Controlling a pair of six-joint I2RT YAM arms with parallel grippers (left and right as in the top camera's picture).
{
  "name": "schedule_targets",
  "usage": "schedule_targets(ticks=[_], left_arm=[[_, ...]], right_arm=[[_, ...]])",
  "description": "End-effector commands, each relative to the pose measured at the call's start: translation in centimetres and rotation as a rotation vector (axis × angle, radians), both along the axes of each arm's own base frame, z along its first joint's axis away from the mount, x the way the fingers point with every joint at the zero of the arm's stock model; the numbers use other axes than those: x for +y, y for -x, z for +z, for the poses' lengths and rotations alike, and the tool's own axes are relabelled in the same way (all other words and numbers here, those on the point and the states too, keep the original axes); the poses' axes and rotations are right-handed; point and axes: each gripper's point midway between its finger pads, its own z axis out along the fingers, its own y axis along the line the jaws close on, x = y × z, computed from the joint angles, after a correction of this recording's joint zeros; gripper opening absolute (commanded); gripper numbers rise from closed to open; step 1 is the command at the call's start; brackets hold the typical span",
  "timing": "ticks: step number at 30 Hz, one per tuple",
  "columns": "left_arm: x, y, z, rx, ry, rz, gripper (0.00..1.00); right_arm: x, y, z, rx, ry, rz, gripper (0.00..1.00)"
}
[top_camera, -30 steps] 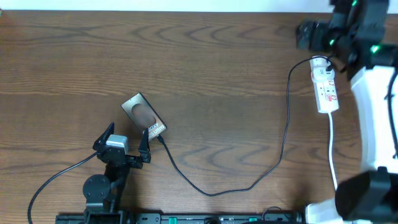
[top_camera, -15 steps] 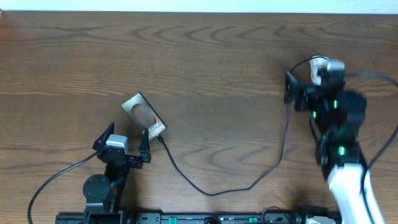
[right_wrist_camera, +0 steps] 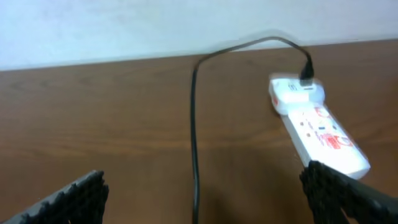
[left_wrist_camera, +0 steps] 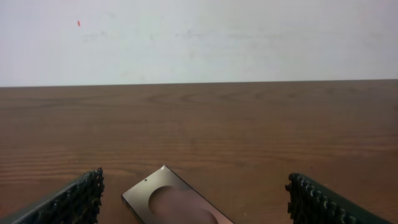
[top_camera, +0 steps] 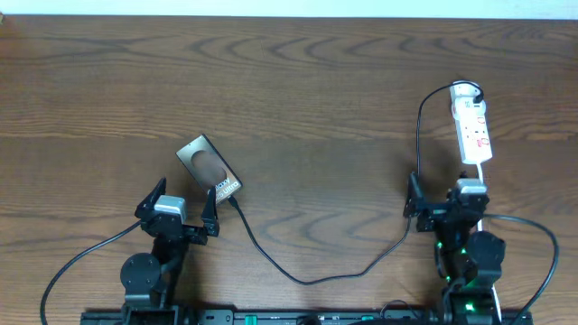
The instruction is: Plug charger to phone and switch on socket
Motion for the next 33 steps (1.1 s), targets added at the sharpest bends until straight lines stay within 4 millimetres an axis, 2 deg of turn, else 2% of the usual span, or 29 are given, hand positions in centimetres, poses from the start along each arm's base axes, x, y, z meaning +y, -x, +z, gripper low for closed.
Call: schedule_targets(ticks=[1,7,14,33], left_arm=[[-0.2,0.1,-1.5,0.042,-0.013,-0.013,0.93],[-0.2,0.1,-1.5,0.043,-0.013,-0.013,0.92],[-0.2,0.1,-1.5,0.043,-0.013,-0.013,0.93],[-0.2,0.1,-1.5,0.043,-0.013,-0.013,0.93]], right_arm=[[-0.6,0.5,0.0,-0.014,0.010,-0.047,0.99],[-1.4,1.5,-0.3,-0.005,0.078,-0.088,0.99],[-1.1,1.9,2.9,-0.146,0.206,-0.063,0.99],[-0.9,1.9,2.8,-0.144,0.204,-0.053,0.99]])
